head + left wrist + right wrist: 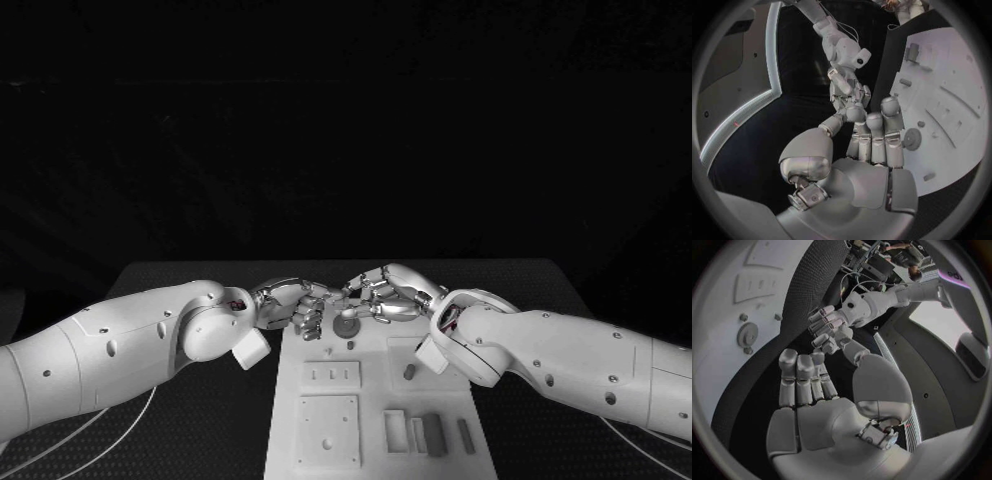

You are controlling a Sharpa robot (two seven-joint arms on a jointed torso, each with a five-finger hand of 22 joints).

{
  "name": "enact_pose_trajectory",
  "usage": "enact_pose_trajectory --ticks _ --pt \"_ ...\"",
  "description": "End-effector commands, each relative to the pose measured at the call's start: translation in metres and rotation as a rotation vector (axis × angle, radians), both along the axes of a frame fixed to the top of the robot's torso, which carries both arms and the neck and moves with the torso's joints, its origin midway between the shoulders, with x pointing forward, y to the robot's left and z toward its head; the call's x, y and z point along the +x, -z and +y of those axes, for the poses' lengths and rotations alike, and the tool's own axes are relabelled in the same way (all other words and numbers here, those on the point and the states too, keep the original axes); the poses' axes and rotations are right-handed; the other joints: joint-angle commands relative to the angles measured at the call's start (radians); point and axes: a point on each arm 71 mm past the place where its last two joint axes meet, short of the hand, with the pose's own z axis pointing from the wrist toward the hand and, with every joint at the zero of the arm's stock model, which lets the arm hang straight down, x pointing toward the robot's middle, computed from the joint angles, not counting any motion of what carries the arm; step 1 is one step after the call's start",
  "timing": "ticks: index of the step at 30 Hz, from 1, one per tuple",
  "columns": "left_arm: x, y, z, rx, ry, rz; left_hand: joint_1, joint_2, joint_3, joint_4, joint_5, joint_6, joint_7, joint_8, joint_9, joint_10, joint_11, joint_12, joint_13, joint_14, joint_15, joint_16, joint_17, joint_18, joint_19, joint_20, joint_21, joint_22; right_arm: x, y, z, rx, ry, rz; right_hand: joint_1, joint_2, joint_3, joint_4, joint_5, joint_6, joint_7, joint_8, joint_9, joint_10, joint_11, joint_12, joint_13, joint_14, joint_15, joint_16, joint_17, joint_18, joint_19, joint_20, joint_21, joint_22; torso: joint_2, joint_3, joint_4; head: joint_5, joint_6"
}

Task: Assemble the parts on the task board

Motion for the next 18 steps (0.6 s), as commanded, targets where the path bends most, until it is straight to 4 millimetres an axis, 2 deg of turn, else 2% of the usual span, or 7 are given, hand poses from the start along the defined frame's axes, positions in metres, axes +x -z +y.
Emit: enact_pose_trajectory --ticks 1,10,18 --pt "-0.0007 -0.0012 -0.0028 -0.009 0.013 -0.001 0.01 -0.002 0.001 0.003 0.003 0.149 -0.037 0.001 0.002 -0.037 -0.015 -0.005 -0.002 -0.006 -0.001 -0.004 -0.001 0.021 -0.003 -0.011 -0.006 0.017 -0.0002 -0.0014 0.0014 0.004 0.005 -0.037 0.006 0.014 -0.001 -0.012 0.001 0.022 0.004 0.009 0.005 -0.004 -0.007 0.007 -0.002 -0.002 -0.008 0.005 0.0 0.054 -0.002 -0.003 0.002 0.015 0.0 -0.0008 0.0005 -0.001 -0.001" --pt "-0.0016 -0.001 -0.0045 -0.011 0.023 0.002 0.011 -0.003 0.0 0.003 0.003 0.151 -0.038 0.0 0.002 -0.036 -0.016 -0.005 -0.002 -0.006 -0.001 -0.004 -0.001 0.022 -0.003 -0.011 -0.006 0.017 0.0008 -0.002 0.0042 -0.006 0.013 -0.061 0.035 0.034 0.0 -0.037 0.002 0.054 -0.009 0.032 0.021 0.007 -0.019 0.012 -0.006 0.005 -0.02 0.008 -0.001 0.054 0.005 -0.006 0.007 0.015 0.0 -0.0004 -0.0009 0.0 -0.002" --pt "-0.0017 -0.0007 -0.0052 -0.01 0.025 0.004 0.011 -0.004 0.0 0.004 0.003 0.152 -0.038 -0.001 0.002 -0.035 -0.016 -0.005 -0.002 -0.005 0.0 -0.004 -0.002 0.022 -0.002 -0.011 -0.006 0.017 0.0003 0.0 0.008 -0.012 0.007 -0.066 0.062 0.04 -0.004 -0.039 0.002 0.088 -0.024 0.058 0.045 0.013 -0.034 0.012 -0.011 0.008 -0.034 0.007 -0.003 0.054 0.007 -0.008 0.008 0.015 0.0 -0.0002 0.0008 0.002 -0.004"
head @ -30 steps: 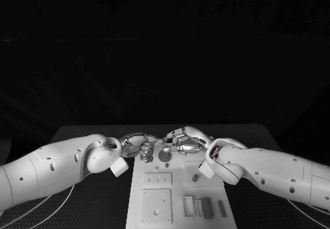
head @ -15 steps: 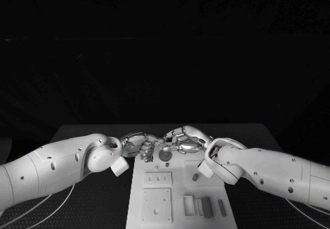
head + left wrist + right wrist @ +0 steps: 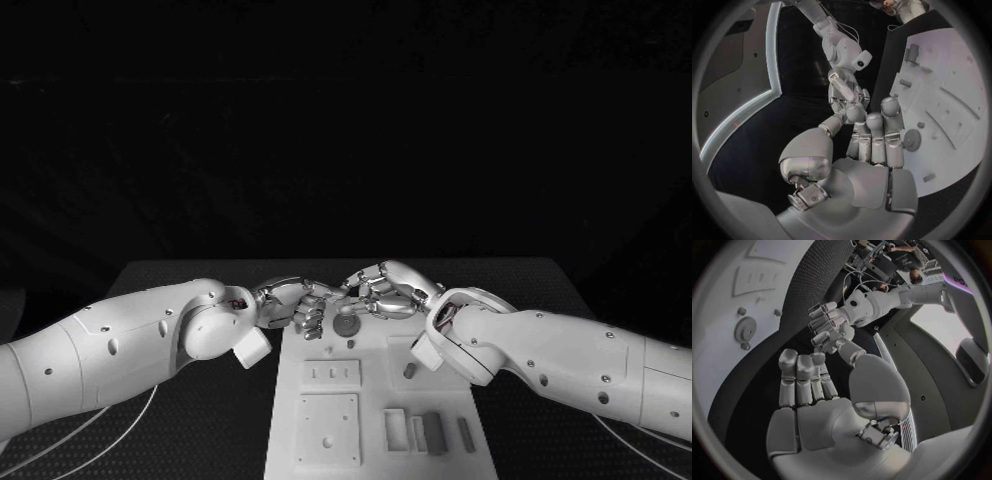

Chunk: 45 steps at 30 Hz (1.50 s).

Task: Assemble the parts on the task board

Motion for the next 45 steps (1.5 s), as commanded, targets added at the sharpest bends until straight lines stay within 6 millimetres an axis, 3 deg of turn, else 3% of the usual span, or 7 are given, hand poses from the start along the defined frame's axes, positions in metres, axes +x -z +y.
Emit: enact_pose_trajectory --ticks 1,22,30,35,43,45 --pt "-0.0013 -0.001 -0.0039 -0.012 0.02 0.001 0.007 0.0 0.002 0.001 0.004 0.152 -0.038 0.003 0.001 -0.035 -0.016 -0.005 -0.001 -0.005 -0.001 -0.004 -0.001 0.022 -0.002 -0.011 -0.006 0.017 -0.0013 0.0006 0.003 -0.007 -0.012 -0.022 0.014 0.002 -0.005 -0.004 0.002 0.027 0.012 0.009 0.008 0.001 -0.008 0.003 -0.002 0.001 -0.009 0.002 -0.002 0.054 0.001 -0.005 0.005 0.015 0.0 0.0 0.001 0.0 -0.001" --pt "-0.0011 0.0002 -0.0041 0.007 0.019 -0.001 0.009 -0.002 0.001 0.002 0.004 0.152 -0.038 -0.001 0.0 -0.035 -0.016 -0.007 -0.003 -0.005 0.0 -0.005 -0.002 0.022 -0.003 -0.01 -0.007 0.017 -0.0017 0.002 0.0046 -0.004 -0.012 -0.024 0.017 0.036 -0.006 -0.002 0.003 0.09 -0.017 0.055 0.068 0.015 -0.036 -0.001 -0.012 0.008 -0.035 0.0 -0.004 0.054 0.005 -0.008 0.007 0.015 0.0 -0.0002 0.0002 0.001 -0.002" --pt "-0.0014 0.0006 -0.0048 0.025 0.022 -0.015 0.015 -0.011 -0.002 0.005 0.004 0.147 -0.033 -0.023 -0.015 -0.039 -0.012 -0.012 -0.007 -0.008 0.001 -0.008 -0.006 0.022 -0.006 -0.009 -0.01 0.017 -0.001 0.0027 0.0042 -0.007 -0.012 -0.02 0.024 0.061 0.015 -0.002 0.004 0.117 -0.03 0.068 0.088 0.02 -0.048 -0.003 -0.014 0.009 -0.046 -0.002 -0.005 0.054 0.005 -0.009 0.007 0.015 -0.001 -0.0005 -0.0002 0.0 -0.002" --pt "-0.0025 0.0012 -0.0063 0.039 0.03 -0.02 0.02 -0.027 -0.005 0.002 0.003 0.133 -0.022 -0.059 -0.045 -0.047 -0.002 -0.02 -0.011 -0.015 0.003 -0.014 -0.012 0.021 -0.011 -0.007 -0.016 0.016 -0.0007 0.0028 0.0041 -0.006 -0.01 -0.02 0.028 0.069 0.044 0.002 0.004 0.132 -0.037 0.074 0.1 0.024 -0.054 -0.005 -0.016 0.01 -0.051 -0.003 -0.005 0.054 0.006 -0.008 0.007 0.015 0.0 -0.0003 0.0005 0.0 -0.003" --pt "-0.0018 0.0024 -0.0042 0.055 0.012 -0.021 0.015 -0.092 -0.023 -0.002 0.004 0.056 0.015 -0.137 -0.106 -0.075 0.032 -0.03 -0.013 -0.039 0.016 -0.023 -0.019 0.018 -0.029 0.001 -0.031 0.014 -0.0007 0.0031 0.0028 -0.008 -0.011 -0.017 0.027 0.071 0.058 -0.002 0.004 0.144 -0.043 0.082 0.113 0.029 -0.059 -0.007 -0.017 0.013 -0.056 -0.003 -0.006 0.054 0.009 -0.008 0.008 0.014 0.0 -0.0004 0.0002 0.0 -0.004" --pt "-0.0014 0.0025 -0.0034 0.058 0.004 -0.023 0.01 -0.084 -0.053 -0.019 0.005 0.039 0.025 -0.156 -0.126 -0.083 0.042 -0.027 -0.012 -0.045 0.024 -0.023 -0.022 0.019 -0.037 0.008 -0.036 0.014 -0.0007 0.0032 0.0025 -0.009 -0.012 -0.016 0.027 0.072 0.06 -0.003 0.004 0.146 -0.043 0.083 0.115 0.029 -0.06 -0.007 -0.017 0.013 -0.057 -0.003 -0.006 0.054 0.009 -0.008 0.008 0.014 0.0 -0.0001 -0.0001 0.001 -0.004"
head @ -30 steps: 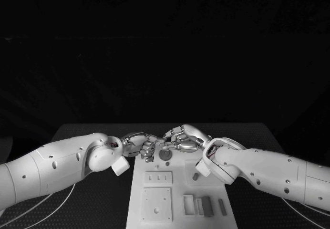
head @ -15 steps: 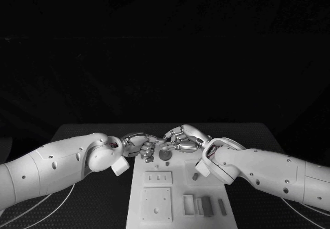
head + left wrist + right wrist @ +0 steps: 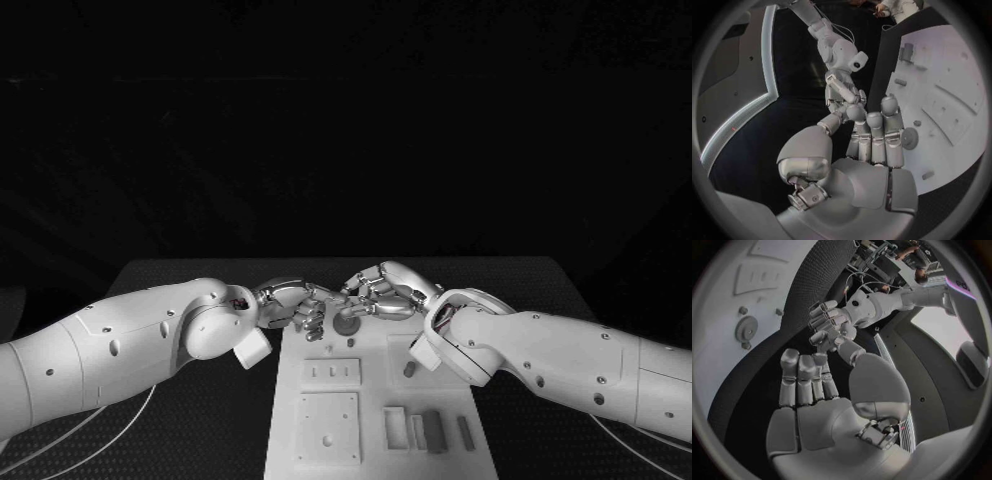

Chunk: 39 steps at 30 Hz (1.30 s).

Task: Assemble the parts on the task board

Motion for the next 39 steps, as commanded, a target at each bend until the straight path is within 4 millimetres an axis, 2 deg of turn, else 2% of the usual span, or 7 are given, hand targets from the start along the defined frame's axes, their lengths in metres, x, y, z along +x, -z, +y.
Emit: enact_pose_trajectory --ticks 1,19,23,29,32,35,39 --pt "0.0 0.001 -0.002 0.015 -0.005 -0.009 -0.012 -0.001 -0.026 -0.014 0.0 0.038 0.026 -0.013 -0.017 -0.085 0.043 -0.001 0.001 -0.007 0.006 -0.003 -0.003 0.015 -0.011 -0.003 -0.007 0.013 -0.001 -0.001 0.001 -0.001 -0.019 -0.005 0.0 0.009 0.007 -0.001 0.003 0.055 0.009 0.016 0.04 -0.001 -0.008 -0.003 -0.002 0.0 -0.009 -0.003 -0.002 0.034 0.006 -0.005 0.004 0.014 0.0 0.0005 -0.0003 0.001 0.0" --pt "0.003 0.003 0.008 0.05 -0.063 -0.005 -0.108 -0.087 -0.098 0.041 -0.003 -0.071 0.069 -0.094 -0.1 -0.128 0.083 -0.004 -0.005 -0.042 0.042 -0.008 -0.019 0.036 -0.037 0.031 -0.036 0.008 0.005 0.002 -0.011 -0.009 0.008 -0.005 0.001 0.01 0.012 -0.002 0.003 0.057 0.008 0.017 0.045 0.003 -0.01 -0.003 -0.002 0.002 -0.011 -0.003 -0.002 0.034 0.007 -0.007 0.005 0.015 0.0 0.0001 -0.0007 -0.001 -0.005" --pt "0.005 0.003 0.017 0.082 -0.086 -0.044 -0.136 -0.099 -0.135 0.015 0.0 -0.138 0.096 -0.125 -0.123 -0.192 0.11 -0.048 -0.03 -0.097 0.07 -0.047 -0.04 0.037 -0.094 0.057 -0.074 -0.003 0.011 0.004 -0.022 -0.007 0.044 0.015 0.001 0.01 0.013 -0.003 0.003 0.058 0.007 0.017 0.046 0.003 -0.01 -0.003 -0.002 0.002 -0.011 -0.003 -0.001 0.034 0.007 -0.007 0.005 0.015 -0.001 -0.0007 -0.0008 -0.004 -0.003" --pt "0.011 0.0 0.032 0.105 -0.166 -0.13 -0.14 -0.107 -0.136 -0.016 0.0 -0.177 0.131 -0.107 -0.131 -0.308 0.146 -0.14 -0.098 -0.214 0.124 -0.131 -0.096 0.025 -0.206 0.113 -0.168 -0.046 0.018 0.008 -0.038 -0.013 0.084 0.039 0.001 0.01 0.014 -0.003 0.003 0.058 0.007 0.017 0.047 0.004 -0.01 -0.003 -0.002 0.003 -0.012 -0.002 -0.001 0.034 0.007 -0.007 0.005 0.015 0.0 -0.0007 -0.0011 -0.007 -0.001" --pt "0.015 -0.004 0.037 0.134 -0.215 -0.232 -0.089 -0.092 -0.116 -0.028 -0.002 -0.175 0.138 -0.088 -0.131 -0.36 0.159 -0.19 -0.14 -0.266 0.157 -0.176 -0.131 0.023 -0.251 0.144 -0.212 -0.069 0.02 0.011 -0.042 -0.002 0.095 0.08 0.001 0.01 0.014 -0.003 0.003 0.058 0.007 0.017 0.047 0.004 -0.01 -0.003 -0.002 0.003 -0.012 -0.002 -0.001 0.034 0.007 -0.007 0.005 0.015 0.0 -0.0006 -0.0011 -0.008 -0.001" --pt "0.018 -0.013 0.039 0.21 -0.236 -0.451 0.043 -0.093 -0.087 -0.03 0.005 -0.151 0.134 -0.054 -0.13 -0.379 0.164 -0.225 -0.182 -0.282 0.186 -0.208 -0.169 0.033 -0.267 0.174 -0.246 -0.093 0.022 0.015 -0.045 0.016 0.097 0.151 0.001 0.009 0.015 -0.003 0.003 0.059 0.007 0.017 0.047 0.004 -0.01 -0.003 -0.002 0.003 -0.012 -0.002 -0.001 0.034 0.007 -0.007 0.005 0.015 0.0 -0.001 -0.0009 -0.011 0.003" --pt "0.015 -0.027 0.032 0.363 -0.165 -0.849 0.245 -0.131 -0.014 -0.028 0.019 -0.1 0.114 -0.016 -0.145 -0.349 0.154 -0.226 -0.215 -0.254 0.19 -0.205 -0.195 0.045 -0.235 0.181 -0.249 -0.102 0.023 0.024 -0.048 0.053 0.077 0.319 0.0 0.01 0.015 -0.002 0.003 0.059 0.007 0.017 0.048 0.005 -0.01 -0.003 -0.002 0.002 -0.012 -0.003 -0.002 0.034 0.007 -0.007 0.005 0.015 0.001 -0.0025 0.0005 -0.016 0.006"
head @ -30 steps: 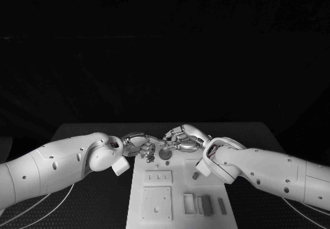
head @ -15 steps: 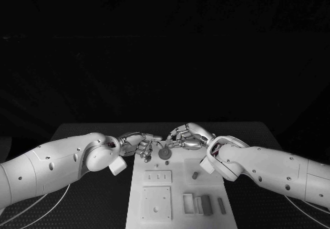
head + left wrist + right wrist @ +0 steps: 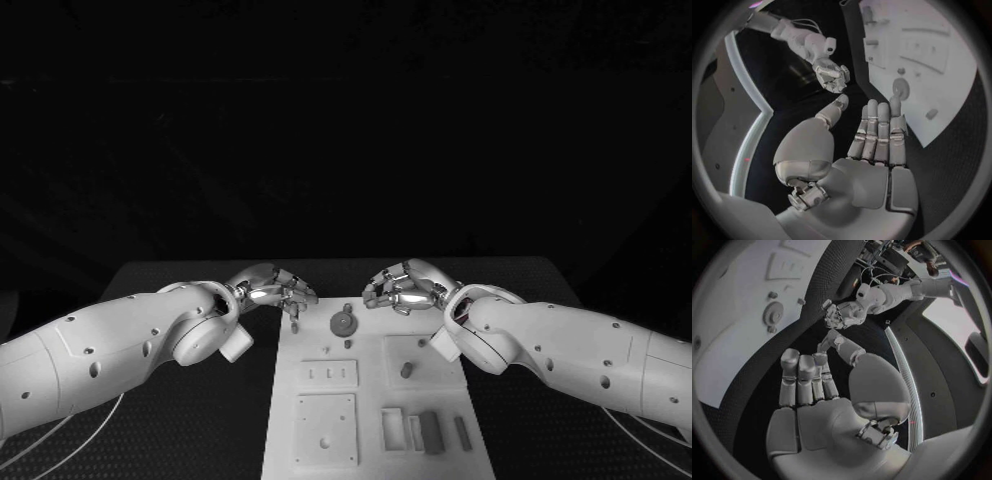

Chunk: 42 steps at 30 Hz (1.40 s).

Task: Assemble the parts on the task board

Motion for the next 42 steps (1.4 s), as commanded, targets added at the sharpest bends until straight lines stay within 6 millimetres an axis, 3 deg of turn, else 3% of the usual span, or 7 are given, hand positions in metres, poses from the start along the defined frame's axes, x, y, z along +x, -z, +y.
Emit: enact_pose_trajectory --ticks 1,7,16,22,42 --pt "-0.002 -0.023 -0.008 0.233 0.072 -0.531 0.084 -0.021 0.022 -0.001 0.013 0.028 -0.01 0.015 -0.014 0.024 -0.005 -0.003 -0.02 0.018 -0.003 0.003 -0.014 0.001 0.02 -0.001 -0.006 -0.004 -0.001 0.012 0.0 0.078 -0.044 0.231 -0.001 0.008 0.005 0.001 0.004 0.058 0.007 0.016 0.049 0.001 -0.007 -0.004 -0.002 0.0 -0.007 -0.004 -0.002 0.03 0.001 -0.005 0.004 0.015 0.0 -0.0013 0.0015 -0.005 0.003" --pt "-0.018 -0.029 -0.031 0.273 0.162 -0.763 0.172 -0.074 0.02 -0.001 0.02 0.047 -0.037 0.011 -0.054 0.036 -0.005 -0.013 -0.061 0.021 -0.001 0.006 -0.041 -0.002 0.026 -0.001 -0.019 -0.009 -0.001 0.021 -0.004 0.139 -0.099 0.413 -0.006 0.009 0.007 0.002 0.004 0.058 0.007 0.015 0.051 0.001 -0.007 -0.006 -0.002 -0.003 -0.007 -0.006 -0.002 0.03 -0.002 -0.005 0.002 0.014 0.0 -0.0021 0.0003 -0.007 0.007" --pt "-0.035 -0.028 -0.056 0.275 0.259 -0.899 0.205 -0.138 0.02 0.001 0.009 0.023 -0.043 -0.01 -0.084 0.023 0.006 -0.029 -0.092 0.003 0.009 -0.004 -0.065 -0.004 0.019 0.008 -0.038 -0.018 0.004 0.028 -0.012 0.278 -0.191 0.614 -0.013 0.011 0.009 0.003 0.004 0.058 0.007 0.014 0.054 -0.002 -0.007 -0.008 -0.003 -0.006 -0.007 -0.008 -0.003 0.03 -0.005 -0.004 -0.001 0.013 -0.001 -0.0007 0.0013 -0.01 0.009" --pt "-0.045 -0.026 -0.071 0.263 0.316 -0.916 0.209 -0.144 0.02 0.003 0.004 0.033 -0.052 -0.008 -0.089 0.028 0.005 -0.026 -0.097 0.006 0.009 0.001 -0.069 -0.002 0.024 0.008 -0.039 -0.018 0.005 0.028 -0.016 0.315 -0.246 0.662 -0.014 0.012 0.011 0.002 0.004 0.058 0.007 0.014 0.056 -0.002 -0.007 -0.009 -0.003 -0.008 -0.007 -0.009 -0.003 0.03 -0.006 -0.003 -0.002 0.013 0.0 0.0004 0.0019 -0.01 0.01" --pt "-0.055 -0.026 -0.098 0.234 0.379 -0.896 0.183 -0.105 0.001 0.02 0.0 0.103 -0.026 0.002 -0.145 0.089 -0.028 0.031 -0.103 0.059 -0.024 0.065 -0.074 0.006 0.087 -0.02 -0.007 0.014 -0.001 0.026 -0.006 0.332 -0.364 0.715 -0.016 0.013 0.012 0.001 0.004 0.057 0.007 0.013 0.058 -0.003 -0.006 -0.011 -0.004 -0.009 -0.007 -0.009 -0.002 0.03 -0.007 -0.003 -0.002 0.013 0.0 0.0016 -0.0007 -0.007 0.005"
